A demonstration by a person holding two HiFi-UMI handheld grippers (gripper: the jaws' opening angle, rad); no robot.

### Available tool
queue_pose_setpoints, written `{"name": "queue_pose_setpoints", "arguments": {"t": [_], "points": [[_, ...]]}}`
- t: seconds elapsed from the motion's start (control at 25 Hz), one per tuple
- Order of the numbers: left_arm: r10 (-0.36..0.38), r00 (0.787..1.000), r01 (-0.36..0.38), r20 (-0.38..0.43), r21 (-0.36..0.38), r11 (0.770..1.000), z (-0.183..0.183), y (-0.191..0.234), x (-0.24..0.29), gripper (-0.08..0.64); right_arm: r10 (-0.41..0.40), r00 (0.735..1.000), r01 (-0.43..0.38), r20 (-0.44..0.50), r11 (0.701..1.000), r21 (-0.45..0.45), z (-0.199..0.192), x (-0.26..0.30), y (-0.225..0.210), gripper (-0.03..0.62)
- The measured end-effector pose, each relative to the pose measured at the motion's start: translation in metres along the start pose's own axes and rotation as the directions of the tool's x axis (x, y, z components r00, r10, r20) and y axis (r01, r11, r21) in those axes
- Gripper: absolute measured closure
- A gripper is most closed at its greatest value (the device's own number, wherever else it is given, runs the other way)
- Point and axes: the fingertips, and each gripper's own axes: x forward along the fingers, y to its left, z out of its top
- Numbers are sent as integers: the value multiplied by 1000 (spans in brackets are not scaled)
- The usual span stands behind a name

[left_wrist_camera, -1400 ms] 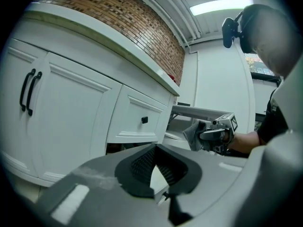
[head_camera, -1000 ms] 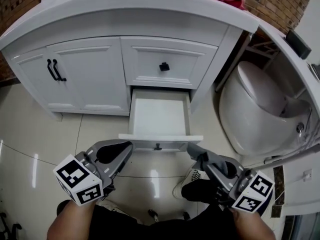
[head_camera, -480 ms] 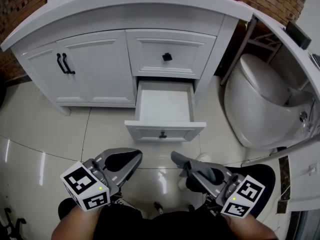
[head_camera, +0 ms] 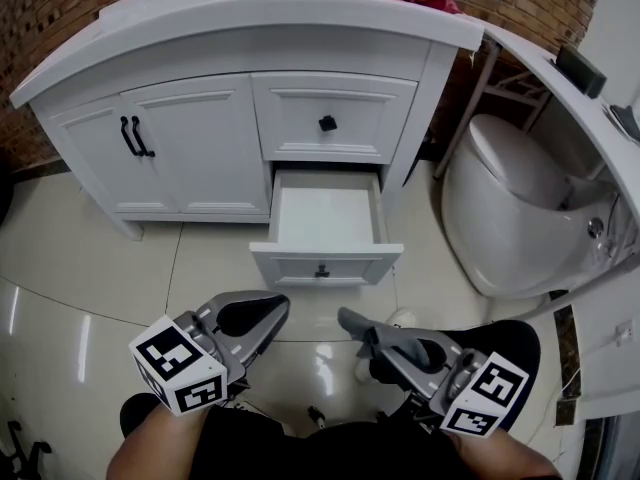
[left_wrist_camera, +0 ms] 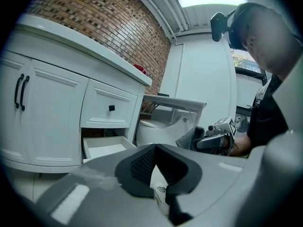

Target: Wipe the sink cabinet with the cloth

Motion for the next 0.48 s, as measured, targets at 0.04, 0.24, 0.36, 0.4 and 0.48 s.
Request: {"name": "queue_pose_setpoints", "arguments": {"t": [0.04, 0.24, 0.36, 0.4, 0.48], "points": [[-2, 1000, 2, -6, 3, 1000, -2, -2, -2, 558, -1, 1000, 1, 1, 1000, 1, 1, 0, 0, 568], [-8, 1000, 8, 12, 0, 1000, 0, -9, -10, 558, 1, 1000, -1, 0, 1000, 4, 0, 3, -4, 568], [-10, 999, 11, 36, -2, 1000, 6, -11, -15, 558, 8, 1000, -8, 1, 1000, 9, 0, 5, -2, 568], [-6, 999, 7, 40, -1, 1000, 8, -10, -16, 558, 13, 1000, -13, 1, 1000, 10, 0, 6, -1, 568], [7, 999, -6, 40, -4, 1000, 8, -7, -18, 558, 14, 1000, -14, 1, 1000, 1, 1, 7, 2, 568]]}}
